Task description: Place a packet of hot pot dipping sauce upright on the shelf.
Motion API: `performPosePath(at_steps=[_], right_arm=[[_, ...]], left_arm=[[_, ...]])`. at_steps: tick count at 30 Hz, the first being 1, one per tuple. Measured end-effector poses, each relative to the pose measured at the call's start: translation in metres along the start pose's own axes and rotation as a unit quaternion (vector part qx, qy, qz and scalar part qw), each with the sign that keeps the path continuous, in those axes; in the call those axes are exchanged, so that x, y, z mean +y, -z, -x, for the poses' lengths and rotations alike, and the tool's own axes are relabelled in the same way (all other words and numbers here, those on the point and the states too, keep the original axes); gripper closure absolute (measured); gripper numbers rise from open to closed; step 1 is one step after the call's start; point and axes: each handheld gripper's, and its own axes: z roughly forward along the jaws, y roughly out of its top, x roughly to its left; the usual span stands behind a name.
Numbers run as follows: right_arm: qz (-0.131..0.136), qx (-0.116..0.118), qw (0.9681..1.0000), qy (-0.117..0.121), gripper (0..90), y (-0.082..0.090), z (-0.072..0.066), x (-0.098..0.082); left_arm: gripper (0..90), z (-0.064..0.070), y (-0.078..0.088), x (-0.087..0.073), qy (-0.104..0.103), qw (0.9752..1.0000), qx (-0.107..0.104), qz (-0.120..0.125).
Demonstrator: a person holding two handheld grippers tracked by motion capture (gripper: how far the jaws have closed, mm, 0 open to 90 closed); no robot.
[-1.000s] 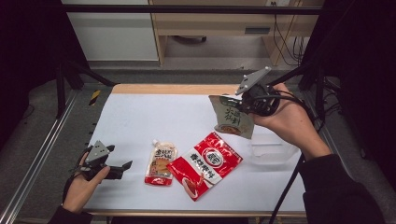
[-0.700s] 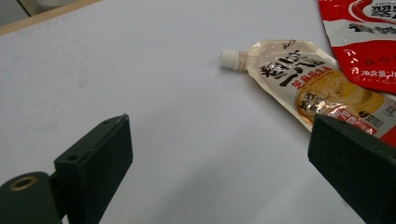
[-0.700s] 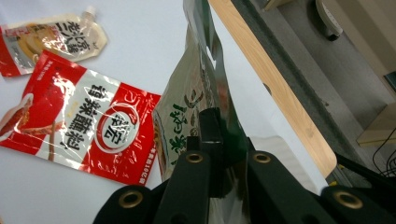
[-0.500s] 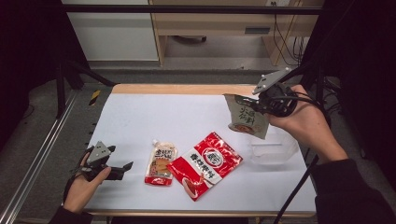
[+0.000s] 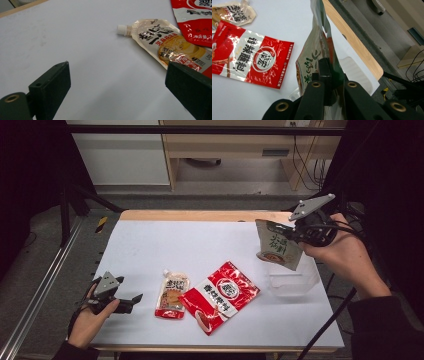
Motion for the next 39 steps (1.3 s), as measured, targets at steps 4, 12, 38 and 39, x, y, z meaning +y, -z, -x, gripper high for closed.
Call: performPosePath(at_steps=[4, 12, 38, 39], right_arm=[[-0.002, 0.002, 1.0, -0.002, 90.0, 0.001, 0.003, -0.009], [0.004, 0.02, 0.9998, -0.009, 90.0, -0.001, 0.012, -0.031], [0.027, 0.084, 0.996, -0.014, 90.0, -0.016, 0.029, -0.076], [0.029, 0.088, 0.9956, -0.013, 90.0, -0.016, 0.029, -0.076]], left_arm=[[6.3, 0.0, 0.0, 0.0, 0.0, 1.0, 0.001, 0.0], [6.3, 0.001, -0.001, 0.0, 0.0, 1.0, 0.0, -0.003], [6.3, -0.002, -0.004, -0.001, 0.005, 0.9999, 0.006, -0.01], [6.3, -0.002, -0.004, -0.002, 0.005, 0.9999, 0.006, -0.011]])
